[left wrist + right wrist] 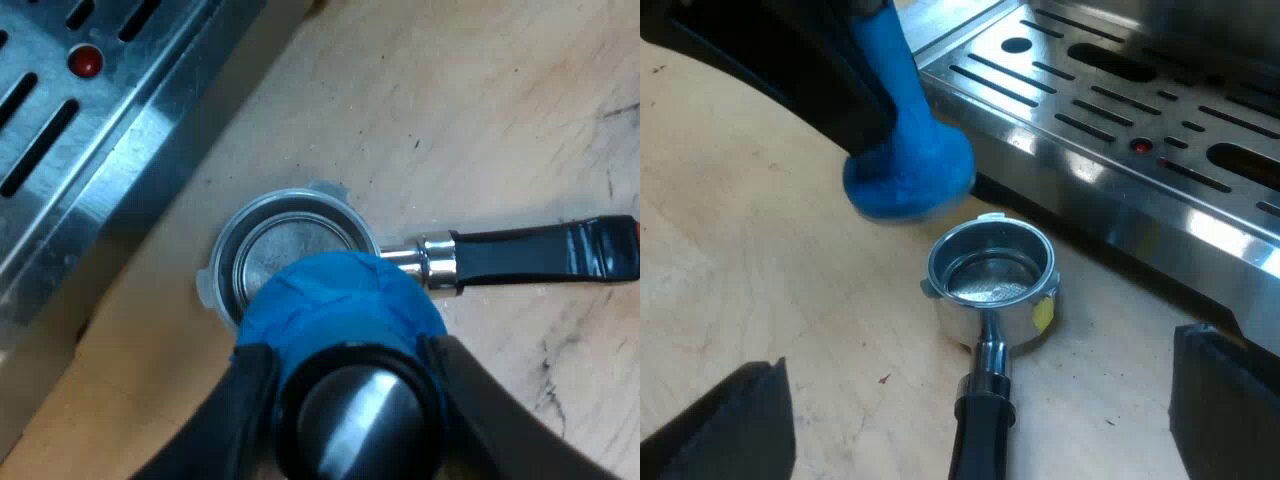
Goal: Grind coffee beans and then tamp
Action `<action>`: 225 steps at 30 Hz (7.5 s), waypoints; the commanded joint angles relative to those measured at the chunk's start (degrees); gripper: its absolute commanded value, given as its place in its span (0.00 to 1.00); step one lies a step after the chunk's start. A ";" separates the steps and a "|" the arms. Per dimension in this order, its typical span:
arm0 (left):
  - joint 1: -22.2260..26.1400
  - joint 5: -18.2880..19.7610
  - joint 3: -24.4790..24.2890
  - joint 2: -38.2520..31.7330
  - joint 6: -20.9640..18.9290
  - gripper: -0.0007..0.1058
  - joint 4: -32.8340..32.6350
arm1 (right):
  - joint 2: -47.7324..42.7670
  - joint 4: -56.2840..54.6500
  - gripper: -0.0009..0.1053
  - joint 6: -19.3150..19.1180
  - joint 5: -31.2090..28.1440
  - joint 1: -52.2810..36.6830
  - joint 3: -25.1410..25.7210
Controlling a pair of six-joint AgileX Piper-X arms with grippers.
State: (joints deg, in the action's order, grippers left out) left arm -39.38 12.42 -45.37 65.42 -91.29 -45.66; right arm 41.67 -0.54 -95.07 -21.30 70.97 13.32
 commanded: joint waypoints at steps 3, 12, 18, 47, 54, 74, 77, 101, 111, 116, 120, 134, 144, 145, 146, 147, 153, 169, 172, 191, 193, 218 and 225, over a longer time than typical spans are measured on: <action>-0.25 0.23 -0.44 1.75 0.30 0.01 1.55 | -0.40 0.54 0.73 -0.04 -0.31 -0.13 0.11; -0.25 0.81 -0.44 2.60 0.42 0.01 3.30 | -0.40 0.54 0.73 -0.04 -0.31 -0.13 0.11; -0.25 0.69 -0.44 2.60 0.42 0.01 3.52 | -0.40 0.54 0.73 -0.04 -0.31 -0.13 0.11; -0.25 -0.79 -0.44 7.74 0.42 0.01 6.95 | -0.40 0.54 0.73 0.10 -0.31 -0.13 0.11; -0.25 -0.17 -0.44 10.48 0.42 0.01 6.82 | -0.40 0.54 0.73 0.10 -0.31 -0.13 0.11; -0.25 -0.04 -0.44 12.87 0.18 0.01 7.18 | -0.40 0.54 0.73 0.10 -0.31 -0.13 0.11; -0.25 -0.04 -0.44 12.87 0.18 0.01 6.88 | -0.40 0.54 0.73 0.10 -0.31 -0.13 0.11; -0.25 0.22 -0.29 13.46 0.29 0.01 8.53 | -0.40 0.54 0.73 0.21 -0.31 -0.13 0.11; -0.25 2.20 -0.29 18.25 0.29 0.01 6.86 | -0.40 0.54 0.73 1.37 -0.31 -0.13 0.11; -0.25 2.61 -0.29 18.97 0.29 0.01 6.81 | -0.40 0.54 0.73 1.37 -0.31 -0.13 0.11; -0.25 2.61 0.22 18.97 0.29 0.01 6.81 | -0.40 0.54 0.73 1.37 -0.31 -0.13 0.11; -0.25 2.38 6.17 18.97 0.00 0.01 9.92 | -0.40 0.54 0.73 1.37 -0.31 -0.13 0.11; -0.25 2.38 6.17 18.97 0.00 0.01 10.27 | -0.40 0.54 0.73 1.37 -0.31 -0.13 0.11; -0.25 2.38 6.17 18.68 0.00 0.01 10.27 | -0.40 0.54 0.73 1.37 -0.31 -0.13 0.11; -0.25 2.24 6.17 18.46 0.00 0.01 10.27 | -0.40 0.54 0.73 1.37 -0.31 -0.13 0.11; -0.25 1.92 6.17 18.24 0.00 0.01 10.27 | -0.40 0.54 0.73 1.37 -0.31 -0.13 0.11; -0.25 -0.29 4.97 13.68 0.00 0.01 10.34 | -0.40 0.54 0.73 1.37 -0.31 -0.13 0.11; -0.25 -1.34 0.84 7.10 -0.07 0.01 9.49 | -0.40 2.12 0.73 1.17 -0.31 -0.13 0.11; -0.25 -1.50 0.84 5.39 -0.07 0.01 9.10 | -0.40 2.66 0.73 0.37 -0.31 -0.13 0.11; 0.71 -2.86 0.84 -5.54 -0.82 0.01 1.04 | -0.40 3.28 0.73 -0.36 4.93 -0.13 0.11; 2.12 -2.86 0.84 -6.44 -1.34 0.01 0.60 | -0.40 3.28 0.73 -0.36 4.93 -0.13 0.11; 21.42 -2.67 5.34 -9.27 1.42 0.01 -5.70 | -0.40 6.83 0.73 -4.65 8.71 -0.13 0.33; 21.42 -0.81 10.05 -8.83 1.42 0.01 -2.32 | -0.40 6.83 0.73 -4.65 8.71 -0.13 0.31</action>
State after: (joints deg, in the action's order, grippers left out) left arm -18.00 11.16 -35.63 56.55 -90.01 -48.88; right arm 41.67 5.49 -98.94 -13.21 70.97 13.32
